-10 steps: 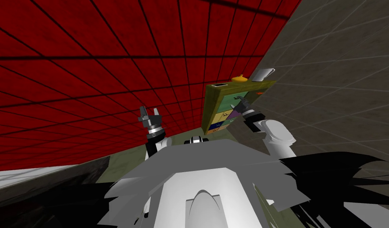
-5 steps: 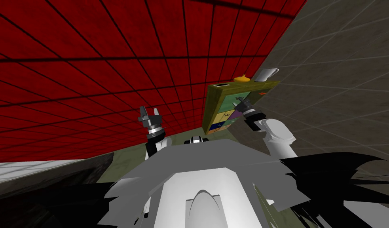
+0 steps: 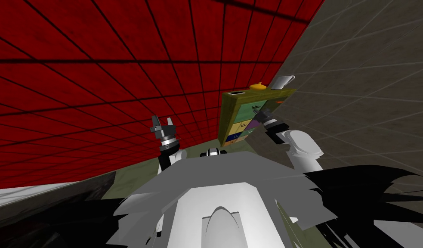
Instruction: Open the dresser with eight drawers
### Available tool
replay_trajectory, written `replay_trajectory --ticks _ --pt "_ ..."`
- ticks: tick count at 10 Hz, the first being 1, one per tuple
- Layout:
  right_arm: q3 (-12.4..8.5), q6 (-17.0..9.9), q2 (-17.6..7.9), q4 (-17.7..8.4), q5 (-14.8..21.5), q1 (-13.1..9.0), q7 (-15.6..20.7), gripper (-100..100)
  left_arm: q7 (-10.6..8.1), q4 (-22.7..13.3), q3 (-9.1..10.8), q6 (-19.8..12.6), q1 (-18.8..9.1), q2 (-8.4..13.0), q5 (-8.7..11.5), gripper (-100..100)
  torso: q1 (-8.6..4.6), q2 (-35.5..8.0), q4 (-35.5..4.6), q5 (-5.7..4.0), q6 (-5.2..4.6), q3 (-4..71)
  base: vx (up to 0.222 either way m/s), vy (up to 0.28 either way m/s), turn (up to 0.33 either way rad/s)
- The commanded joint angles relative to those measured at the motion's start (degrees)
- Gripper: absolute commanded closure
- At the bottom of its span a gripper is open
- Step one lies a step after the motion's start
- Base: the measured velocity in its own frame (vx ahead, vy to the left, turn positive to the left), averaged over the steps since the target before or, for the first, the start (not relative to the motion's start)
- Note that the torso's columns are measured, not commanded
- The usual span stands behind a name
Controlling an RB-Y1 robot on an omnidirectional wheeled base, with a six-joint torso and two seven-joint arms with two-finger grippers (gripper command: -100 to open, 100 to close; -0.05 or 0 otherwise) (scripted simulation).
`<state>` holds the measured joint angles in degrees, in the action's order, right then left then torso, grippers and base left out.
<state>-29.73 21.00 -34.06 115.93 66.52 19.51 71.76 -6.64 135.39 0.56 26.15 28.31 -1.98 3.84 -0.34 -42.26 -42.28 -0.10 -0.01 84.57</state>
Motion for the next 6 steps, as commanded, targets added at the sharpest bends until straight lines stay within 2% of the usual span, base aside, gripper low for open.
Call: replay_trajectory --ticks 1,3,4,5,6 --pt "-0.4 1.6 -2.0 2.2 0.9 0.8 0.6 -100 0.0 0.0 0.0 0.0 0.0 0.0 0.0 0 0.02 0.0 0.0 0.0 0.0 0.0 0.043 -0.184 0.016" --pt "-0.7 2.8 -3.5 3.9 1.5 1.4 1.1 -100 0.0 0.0 0.0 0.0 0.0 0.0 0.0 0 0.39 0.0 0.0 0.12 0.01 0.0 0.014 -0.171 0.013" --pt "-0.6 2.5 -3.1 3.1 1.2 1.0 1.0 -100 0.0 0.0 0.0 0.0 0.0 0.0 0.0 0 0.45 -0.1 0.0 0.13 0.0 -0.1 -0.011 -0.076 0.008" --pt "-1.5 2.7 -4.6 2.7 0.8 0.8 -0.4 -100 0.0 0.0 -0.01 0.0 0.0 0.0 0.0 0 0.69 -0.1 0.0 0.19 0.01 -0.1 0.085 -0.003 -0.008" --pt "-1.1 2.6 -3.8 3.0 1.0 1.0 0.5 -100 0.0 0.0 -0.01 0.0 0.0 0.0 0.0 0 0.76 0.2 0.0 0.24 0.02 0.1 0.054 0.002 -0.003"
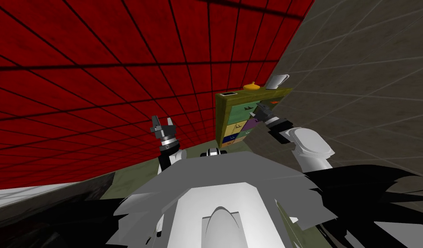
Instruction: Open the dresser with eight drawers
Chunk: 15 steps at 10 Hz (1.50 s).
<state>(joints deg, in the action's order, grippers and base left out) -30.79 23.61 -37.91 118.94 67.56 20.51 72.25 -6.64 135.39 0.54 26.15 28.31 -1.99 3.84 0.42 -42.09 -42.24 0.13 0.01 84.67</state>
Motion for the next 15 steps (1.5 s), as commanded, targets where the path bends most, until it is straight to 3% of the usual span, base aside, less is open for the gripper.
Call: replay_trajectory --ticks 1,6,7,12,15 --pt "-0.1 0.0 -0.1 0.0 0.0 0.0 -0.2 100 0.0 0.0 0.0 0.0 0.0 0.0 0.0 0 -0.18 -0.1 0.0 -0.06 0.0 0.0 0.006 0.0 0.002" --pt "-0.3 0.5 0.1 1.0 -0.6 0.3 -0.4 100 0.0 0.0 0.0 0.0 0.0 0.0 0.0 0 -0.56 -0.4 -0.1 -0.17 -0.02 -0.2 -0.154 -0.042 -0.048" --pt "0.5 0.2 1.5 1.5 0.1 0.1 1.3 -100 0.0 0.0 0.0 0.0 0.0 0.0 0.0 0 -0.37 0.1 0.0 -0.13 0.01 0.1 0.032 -0.006 0.096" --pt "2.5 -0.8 5.1 2.6 1.9 -0.4 5.3 -100 0.0 0.0 0.0 0.0 0.0 0.0 0.0 0 -0.48 -0.3 -0.1 -0.15 -0.02 -0.2 0.096 0.021 0.069" --pt "2.3 -1.3 2.4 2.9 1.8 -0.7 2.6 -100 0.0 0.0 0.0 0.0 0.0 0.0 0.0 0 -0.36 -0.2 -0.1 -0.12 -0.04 -0.1 0.086 0.024 -0.055"
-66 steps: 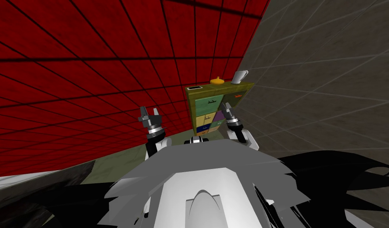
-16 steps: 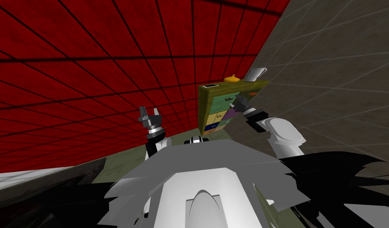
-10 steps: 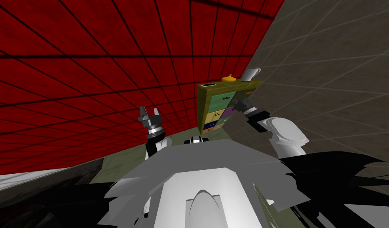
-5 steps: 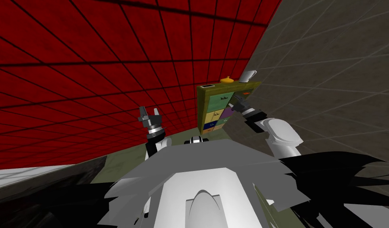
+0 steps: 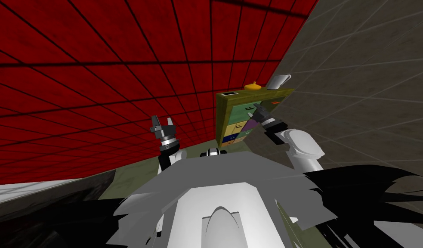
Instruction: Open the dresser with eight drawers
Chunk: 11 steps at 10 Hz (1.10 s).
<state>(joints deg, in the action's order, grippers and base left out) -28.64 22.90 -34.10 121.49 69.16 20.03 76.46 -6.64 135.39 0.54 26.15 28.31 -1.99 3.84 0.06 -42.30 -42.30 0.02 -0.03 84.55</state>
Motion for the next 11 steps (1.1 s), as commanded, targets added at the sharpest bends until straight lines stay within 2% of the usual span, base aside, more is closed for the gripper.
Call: replay_trajectory --ticks 1,2,4,7,8,11 --pt "0.0 -0.2 -0.9 0.2 0.0 0.0 -0.9 -100 0.0 0.0 0.0 0.0 0.0 0.0 0.0 0 0.02 0.2 0.1 0.01 0.04 0.1 0.051 0.015 -0.011" --pt "0.2 0.0 0.6 0.0 0.1 0.1 0.4 100 0.0 0.0 0.0 0.0 0.0 0.0 0.0 0 -0.08 0.0 0.0 -0.02 0.04 0.0 -0.082 -0.024 0.126" --pt "-0.4 0.0 -0.5 0.6 -0.3 0.1 -0.8 100 0.0 0.0 0.0 0.0 0.0 0.0 0.0 0 -0.23 -0.2 0.1 -0.17 -0.04 -0.2 -0.08 -0.013 -0.012" --pt "-1.0 0.5 -1.3 1.3 -0.8 0.5 -1.6 100 0.0 0.0 0.0 0.0 0.0 0.0 0.0 0 -0.25 -0.3 -0.2 0.01 -0.15 -0.1 -0.168 -0.025 -0.071" --pt "-0.4 0.6 -1.0 1.2 -0.6 0.6 -1.4 100 0.0 0.0 0.0 0.0 0.0 0.0 0.0 0 -0.24 -0.3 -0.2 0.05 -0.21 -0.1 -0.09 -0.003 -0.022" --pt "-0.6 1.1 -1.0 2.2 -1.0 1.1 -1.6 100 0.0 0.0 0.0 0.0 0.0 0.0 0.0 0 -0.16 -0.1 -0.1 0.04 -0.1 -0.1 -0.158 -0.04 -0.061"
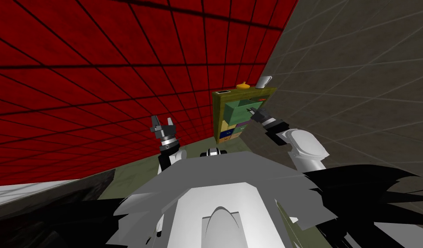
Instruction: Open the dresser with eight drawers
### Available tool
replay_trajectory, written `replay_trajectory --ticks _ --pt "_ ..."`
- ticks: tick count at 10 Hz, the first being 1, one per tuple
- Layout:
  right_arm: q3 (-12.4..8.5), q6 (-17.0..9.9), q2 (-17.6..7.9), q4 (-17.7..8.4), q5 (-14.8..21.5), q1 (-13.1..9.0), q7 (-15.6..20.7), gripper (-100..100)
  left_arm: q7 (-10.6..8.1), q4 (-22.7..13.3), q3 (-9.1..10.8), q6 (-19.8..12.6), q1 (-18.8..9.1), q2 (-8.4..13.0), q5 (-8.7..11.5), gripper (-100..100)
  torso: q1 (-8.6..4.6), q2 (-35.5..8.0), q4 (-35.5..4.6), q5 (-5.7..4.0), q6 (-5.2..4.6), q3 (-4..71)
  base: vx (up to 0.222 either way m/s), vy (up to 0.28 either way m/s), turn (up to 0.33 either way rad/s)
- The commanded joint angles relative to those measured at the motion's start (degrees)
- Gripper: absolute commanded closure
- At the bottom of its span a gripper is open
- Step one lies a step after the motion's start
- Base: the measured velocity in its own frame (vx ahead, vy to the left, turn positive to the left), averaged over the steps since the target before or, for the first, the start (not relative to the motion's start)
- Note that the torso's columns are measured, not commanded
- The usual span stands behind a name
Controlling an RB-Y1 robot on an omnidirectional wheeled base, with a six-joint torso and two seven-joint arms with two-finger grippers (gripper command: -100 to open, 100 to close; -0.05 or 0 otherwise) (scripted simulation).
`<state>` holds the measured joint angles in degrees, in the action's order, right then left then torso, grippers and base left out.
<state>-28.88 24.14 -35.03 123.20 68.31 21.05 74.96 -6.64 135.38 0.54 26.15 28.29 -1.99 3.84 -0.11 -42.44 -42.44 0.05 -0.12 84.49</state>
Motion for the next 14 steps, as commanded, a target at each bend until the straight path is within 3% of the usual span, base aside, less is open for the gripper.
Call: replay_trajectory --ticks 1,5,7,8,9,14 --pt "-1.4 0.4 -2.0 0.3 -0.8 0.2 -1.9 -100 0.0 0.0 0.0 0.0 0.0 0.0 0.0 0 -0.06 0.0 0.0 0.01 -0.02 0.0 -0.057 0.001 -0.077" --pt "-5.3 1.0 -8.0 0.5 -2.9 0.3 -7.5 -100 0.0 0.0 0.0 0.0 0.0 0.0 0.0 0 0.27 0.4 0.2 0.03 0.19 0.3 0.059 0.058 -0.084" --pt "-6.6 1.2 -10.0 0.5 -3.6 0.3 -9.4 -100 0.0 0.0 0.0 0.0 0.0 0.0 0.0 0 0.31 -0.1 -0.1 0.16 0.16 -0.1 0.032 0.06 -0.053" --pt "-5.9 1.5 -9.3 0.2 -3.4 0.7 -8.8 -100 0.0 0.0 0.0 0.0 0.0 0.0 0.0 0 0.34 -0.3 -0.3 0.27 0.11 -0.2 0.02 0.013 -0.012" --pt "-6.0 1.6 -9.4 0.1 -3.4 0.8 -9.0 0 0.0 0.0 0.0 0.0 0.0 0.0 0.0 0 0.33 -0.4 -0.2 0.19 0.14 -0.2 0.01 -0.001 0.0" --pt "-5.7 1.7 -9.3 -0.3 -3.3 1.2 -9.0 0 0.0 0.0 0.0 0.0 0.0 0.0 0.0 0 0.28 0.0 0.0 0.07 0.15 0.0 0.0 0.0 0.0"
